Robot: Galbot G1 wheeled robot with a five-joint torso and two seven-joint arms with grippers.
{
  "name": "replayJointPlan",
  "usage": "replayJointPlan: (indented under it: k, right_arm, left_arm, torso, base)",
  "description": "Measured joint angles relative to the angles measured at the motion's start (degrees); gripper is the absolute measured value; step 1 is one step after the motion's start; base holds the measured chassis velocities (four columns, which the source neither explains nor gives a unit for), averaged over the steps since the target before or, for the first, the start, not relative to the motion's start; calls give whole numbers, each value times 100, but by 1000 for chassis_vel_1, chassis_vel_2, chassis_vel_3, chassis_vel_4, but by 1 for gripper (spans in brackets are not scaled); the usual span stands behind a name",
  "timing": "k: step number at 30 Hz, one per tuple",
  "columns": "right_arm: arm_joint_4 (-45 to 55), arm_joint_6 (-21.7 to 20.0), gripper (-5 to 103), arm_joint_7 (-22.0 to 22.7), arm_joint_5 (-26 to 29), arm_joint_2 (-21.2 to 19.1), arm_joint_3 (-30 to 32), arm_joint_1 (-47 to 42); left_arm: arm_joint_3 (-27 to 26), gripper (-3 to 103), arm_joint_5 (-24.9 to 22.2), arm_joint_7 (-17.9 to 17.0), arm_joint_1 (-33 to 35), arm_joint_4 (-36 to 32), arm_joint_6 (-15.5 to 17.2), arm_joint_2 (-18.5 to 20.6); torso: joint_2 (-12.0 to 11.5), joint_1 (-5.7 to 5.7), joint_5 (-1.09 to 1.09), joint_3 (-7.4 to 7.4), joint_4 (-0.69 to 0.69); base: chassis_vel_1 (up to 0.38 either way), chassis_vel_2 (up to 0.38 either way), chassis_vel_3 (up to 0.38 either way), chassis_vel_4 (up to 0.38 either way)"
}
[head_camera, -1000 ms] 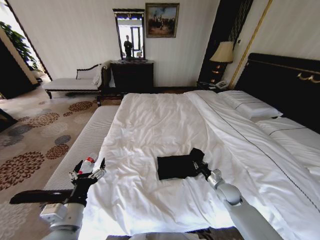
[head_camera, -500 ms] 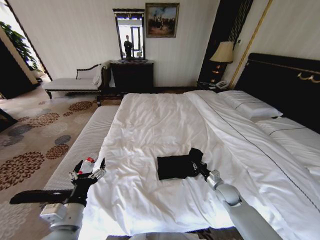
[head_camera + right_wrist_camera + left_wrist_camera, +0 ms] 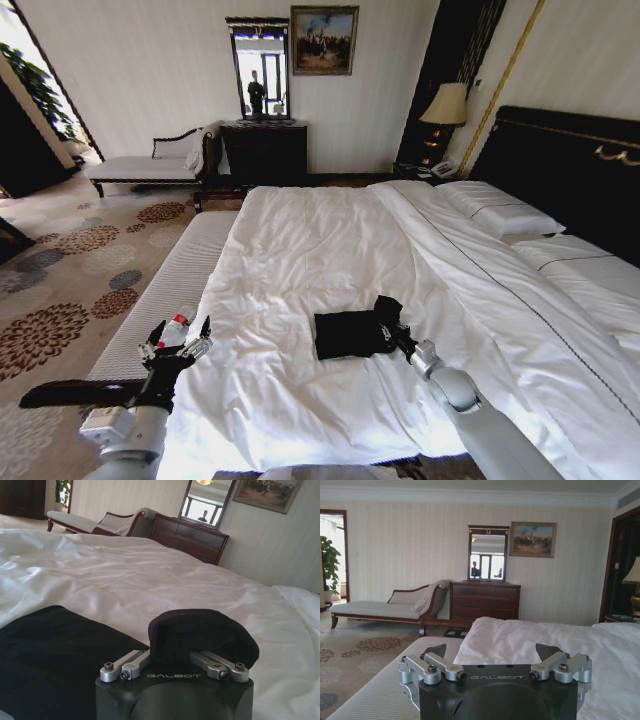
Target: Fold the clothes on the bed.
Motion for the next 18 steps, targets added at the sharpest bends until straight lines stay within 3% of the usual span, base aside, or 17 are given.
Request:
replayJointPlan:
  k: [18]
  right_arm:
    - [-48, 98, 4, 18, -386, 17, -258, 144]
  left_arm:
    - [0, 100, 0, 0, 0, 0, 0, 0]
  torso:
    - [0, 0, 0, 0, 0]
  base:
    - [0, 0, 0, 0]
